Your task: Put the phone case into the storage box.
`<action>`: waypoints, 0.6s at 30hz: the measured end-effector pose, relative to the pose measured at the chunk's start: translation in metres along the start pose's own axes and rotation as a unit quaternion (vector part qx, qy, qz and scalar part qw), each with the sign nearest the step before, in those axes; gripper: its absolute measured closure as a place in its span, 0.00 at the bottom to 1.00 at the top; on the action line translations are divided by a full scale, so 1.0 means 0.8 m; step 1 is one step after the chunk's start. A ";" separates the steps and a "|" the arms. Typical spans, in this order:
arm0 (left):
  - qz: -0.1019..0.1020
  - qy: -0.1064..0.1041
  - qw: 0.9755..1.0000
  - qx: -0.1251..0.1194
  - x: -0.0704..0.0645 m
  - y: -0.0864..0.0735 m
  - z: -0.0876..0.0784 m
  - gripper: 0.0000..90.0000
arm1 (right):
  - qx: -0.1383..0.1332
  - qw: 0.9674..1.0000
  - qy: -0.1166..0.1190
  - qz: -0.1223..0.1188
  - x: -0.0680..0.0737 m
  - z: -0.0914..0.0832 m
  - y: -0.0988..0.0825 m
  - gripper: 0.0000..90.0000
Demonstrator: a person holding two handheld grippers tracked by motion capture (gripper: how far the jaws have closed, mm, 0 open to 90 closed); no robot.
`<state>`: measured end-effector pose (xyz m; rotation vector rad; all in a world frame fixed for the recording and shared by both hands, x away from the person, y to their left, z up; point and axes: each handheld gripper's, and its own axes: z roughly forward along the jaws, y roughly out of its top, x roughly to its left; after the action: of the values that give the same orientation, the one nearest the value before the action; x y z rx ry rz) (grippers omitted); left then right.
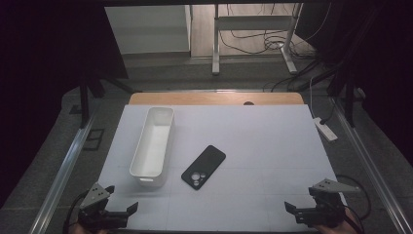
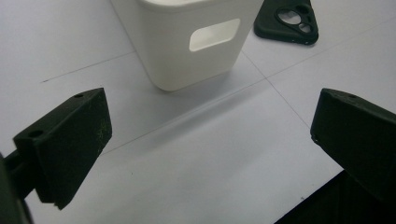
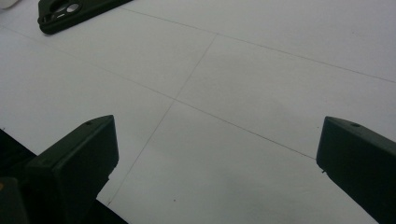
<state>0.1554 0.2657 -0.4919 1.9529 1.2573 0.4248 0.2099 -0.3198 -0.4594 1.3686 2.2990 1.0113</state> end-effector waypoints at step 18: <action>0.005 -0.006 1.000 0.000 0.000 0.000 0.000 0.00 | 0.004 1.000 0.000 0.000 0.001 0.001 0.001 0.00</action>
<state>0.1549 0.2657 -0.4920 1.9604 1.2408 0.4183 0.2106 -0.3189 -0.4594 1.3707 2.3066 1.0024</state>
